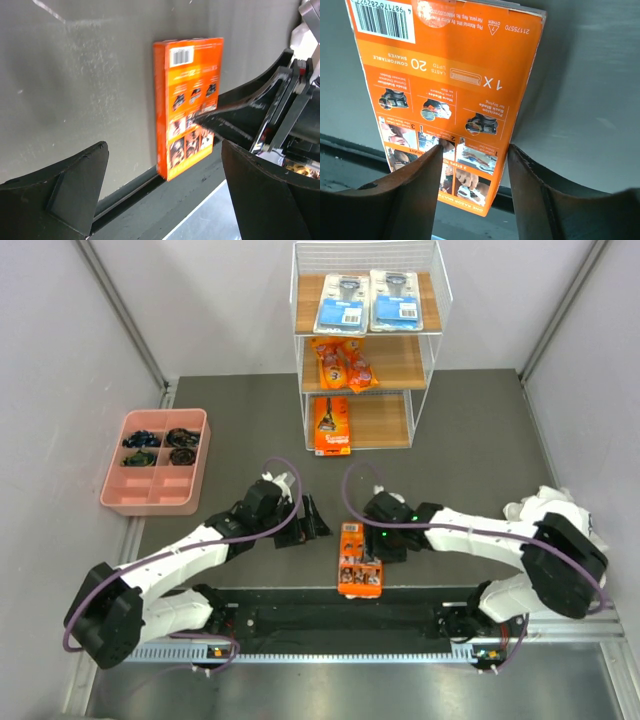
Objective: Place and organize the shaving razors onto the shelf
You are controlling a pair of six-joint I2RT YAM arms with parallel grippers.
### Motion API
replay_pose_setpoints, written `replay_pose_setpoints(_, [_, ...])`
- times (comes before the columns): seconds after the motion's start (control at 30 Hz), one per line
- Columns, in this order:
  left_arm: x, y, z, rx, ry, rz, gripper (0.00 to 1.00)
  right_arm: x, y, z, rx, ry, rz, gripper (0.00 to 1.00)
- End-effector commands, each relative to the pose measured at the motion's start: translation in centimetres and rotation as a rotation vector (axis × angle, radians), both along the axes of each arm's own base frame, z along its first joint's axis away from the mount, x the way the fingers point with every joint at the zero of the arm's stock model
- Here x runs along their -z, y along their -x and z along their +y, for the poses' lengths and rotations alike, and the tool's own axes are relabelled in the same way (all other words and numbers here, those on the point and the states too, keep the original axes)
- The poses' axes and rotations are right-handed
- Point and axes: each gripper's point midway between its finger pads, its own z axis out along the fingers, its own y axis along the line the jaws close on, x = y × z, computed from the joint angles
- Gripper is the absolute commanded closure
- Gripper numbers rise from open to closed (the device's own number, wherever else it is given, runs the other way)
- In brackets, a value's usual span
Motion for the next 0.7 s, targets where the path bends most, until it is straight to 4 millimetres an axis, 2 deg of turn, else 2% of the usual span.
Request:
replay_pose_setpoints(0.0, [0.1, 0.7, -0.1, 0.008, 0.032, -0.004, 0.01, 0.5, 1.2, 3.2, -0.072, 0.027, 0.021, 0.48])
replay_pose_setpoints(0.13, [1.2, 2.0, 0.9, -0.004, 0.024, 0.024, 0.01, 1.3, 2.6, 5.1, -0.105, 0.02, 0.043, 0.48])
replay_pose_setpoints(0.2, [1.7, 2.7, 1.5, -0.013, 0.02, 0.038, 0.01, 1.4, 4.1, 6.2, -0.141, -0.015, 0.074, 0.48])
replay_pose_setpoints(0.43, [2.4, 4.4, 2.4, -0.041, 0.055, 0.072, 0.01, 0.9, 6.6, 8.2, -0.191, -0.043, 0.102, 0.49])
replay_pose_setpoints(0.67, [2.8, 5.6, 2.7, -0.033, 0.069, 0.099, 0.02, 0.4, 6.1, 7.8, -0.148, -0.026, 0.077, 0.46])
